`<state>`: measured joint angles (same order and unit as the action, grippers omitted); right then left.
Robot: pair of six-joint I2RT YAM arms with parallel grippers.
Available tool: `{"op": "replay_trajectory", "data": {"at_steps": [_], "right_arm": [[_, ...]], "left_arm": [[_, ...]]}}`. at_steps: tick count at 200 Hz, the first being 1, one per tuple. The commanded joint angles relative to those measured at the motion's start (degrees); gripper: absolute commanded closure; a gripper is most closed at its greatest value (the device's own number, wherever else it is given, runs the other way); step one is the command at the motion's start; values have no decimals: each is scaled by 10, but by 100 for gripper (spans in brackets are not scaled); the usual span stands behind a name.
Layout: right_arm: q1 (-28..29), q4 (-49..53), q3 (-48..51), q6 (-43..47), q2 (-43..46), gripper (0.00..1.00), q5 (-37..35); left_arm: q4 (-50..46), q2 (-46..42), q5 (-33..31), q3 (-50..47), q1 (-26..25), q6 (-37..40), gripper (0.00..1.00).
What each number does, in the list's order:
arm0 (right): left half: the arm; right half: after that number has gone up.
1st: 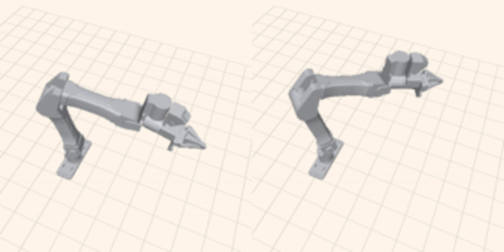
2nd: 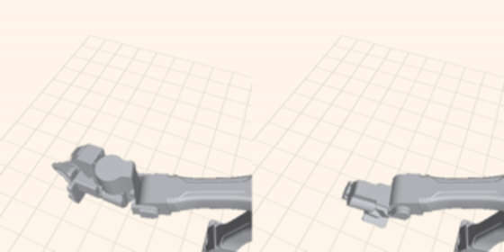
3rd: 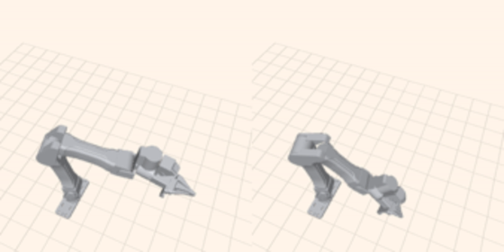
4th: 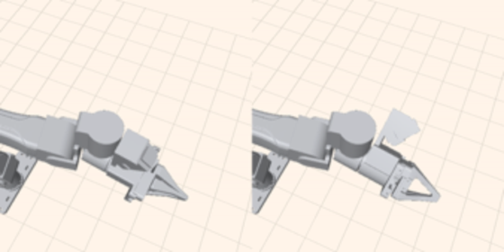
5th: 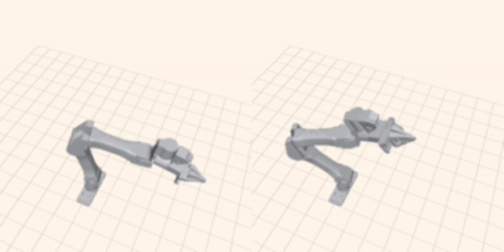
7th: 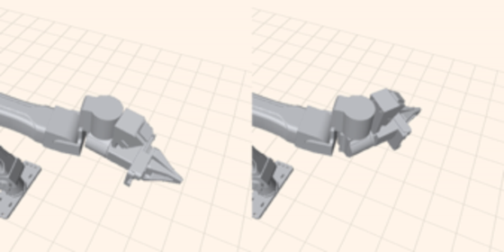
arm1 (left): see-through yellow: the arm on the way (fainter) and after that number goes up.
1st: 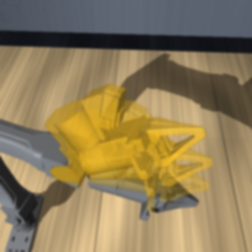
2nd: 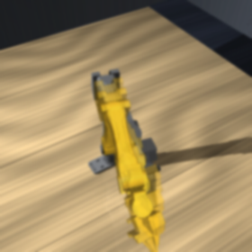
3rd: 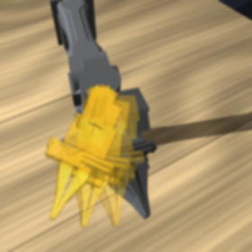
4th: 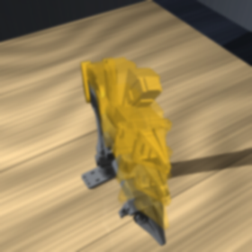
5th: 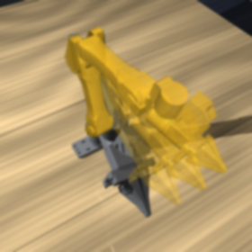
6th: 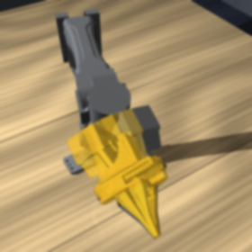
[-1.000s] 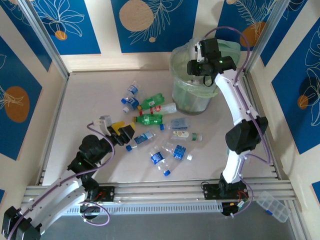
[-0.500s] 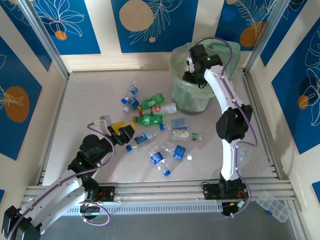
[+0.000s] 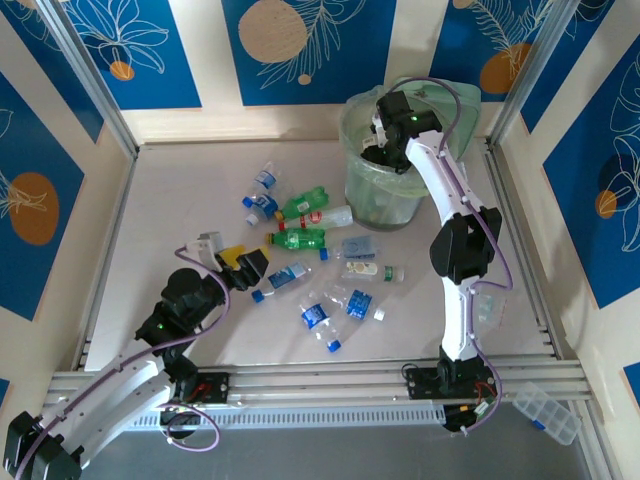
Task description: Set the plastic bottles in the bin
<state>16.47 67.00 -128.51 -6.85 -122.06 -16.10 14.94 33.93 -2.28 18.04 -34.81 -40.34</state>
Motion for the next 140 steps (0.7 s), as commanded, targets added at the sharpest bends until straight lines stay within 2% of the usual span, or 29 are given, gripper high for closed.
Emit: {"op": "replay_trajectory", "data": {"at_steps": [1,53,96,118,140], "right_arm": [[11,12,-30,-2,39,28,11],[20,-28,-5,-10,118,28,-24],[55,-67,28,-2,185,28,-75],[86,-119,98,-6,248,29,-90],[134,-210,220,-16,335,33,-88]], "left_arm": [[-6,-4,-14,23,-4,12,13],[-16,-3,-26,24,-4,14,13],[-24,2,-32,27,-4,18,13],[-30,5,-35,30,-4,20,14],[-39,8,-38,32,-4,21,14]]}}
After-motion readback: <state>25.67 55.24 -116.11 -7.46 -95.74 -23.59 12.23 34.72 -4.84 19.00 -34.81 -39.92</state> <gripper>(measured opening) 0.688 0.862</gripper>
